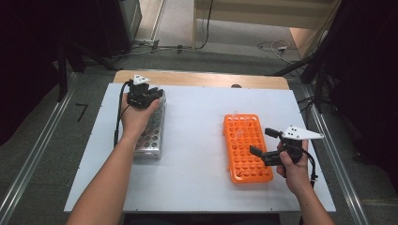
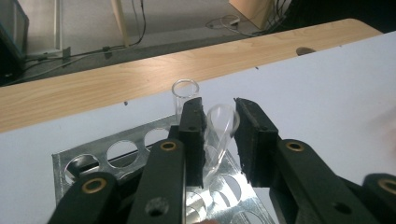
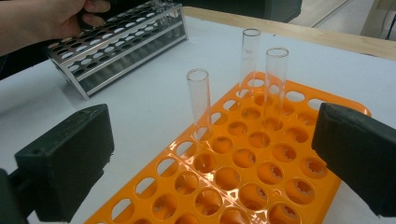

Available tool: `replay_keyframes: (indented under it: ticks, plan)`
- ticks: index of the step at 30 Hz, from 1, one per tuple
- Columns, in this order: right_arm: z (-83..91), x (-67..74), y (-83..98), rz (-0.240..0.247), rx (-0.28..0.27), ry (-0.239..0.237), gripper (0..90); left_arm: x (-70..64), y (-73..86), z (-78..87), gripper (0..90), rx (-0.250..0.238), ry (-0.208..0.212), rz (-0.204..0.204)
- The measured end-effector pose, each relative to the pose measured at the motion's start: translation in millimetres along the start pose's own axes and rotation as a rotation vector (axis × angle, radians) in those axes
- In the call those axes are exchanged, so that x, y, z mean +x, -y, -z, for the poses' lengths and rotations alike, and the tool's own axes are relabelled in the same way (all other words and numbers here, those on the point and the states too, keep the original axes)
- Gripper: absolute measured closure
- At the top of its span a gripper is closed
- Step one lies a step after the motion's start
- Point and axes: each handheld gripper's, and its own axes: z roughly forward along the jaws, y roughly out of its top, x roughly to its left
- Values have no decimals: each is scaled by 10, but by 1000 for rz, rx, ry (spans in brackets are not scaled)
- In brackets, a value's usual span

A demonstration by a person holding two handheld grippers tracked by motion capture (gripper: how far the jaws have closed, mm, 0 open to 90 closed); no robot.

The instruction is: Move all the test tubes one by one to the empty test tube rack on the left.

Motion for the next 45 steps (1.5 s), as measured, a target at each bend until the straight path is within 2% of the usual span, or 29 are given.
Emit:
replay_keyframes:
  ticks: [4, 8, 12, 18, 22, 30, 33, 37, 45]
  plan:
    - [-5, 1, -3, -6, 0, -3, 0, -12, -16, 50, 621, -7, 19, 16]
    - [-15, 2, -11, -5, 1, 0, 0, -66, -54, 142, 511, -37, 39, 11]
    - [-25, -1, -16, -8, 1, -1, 0, -124, -97, 263, 437, -67, 84, 41]
    - [-16, -15, -27, -10, -2, 1, 0, -257, -107, 446, 352, -111, 143, 27]
    - [-18, -28, -33, -14, -2, 6, 0, -339, -58, 566, 295, -133, 162, 30]
    - [-17, -75, -50, -25, -2, 18, 0, -560, 54, 733, 143, -158, 206, -8]
    - [-37, -95, -57, -22, 3, 22, 0, -664, 99, 798, 92, -154, 224, -34]
    - [-79, -121, -65, -29, 6, 28, 14, -755, 164, 861, 45, -146, 242, -49]
    - [-171, -228, -74, -55, 22, 47, 51, -859, 316, 993, 0, -159, 290, -24]
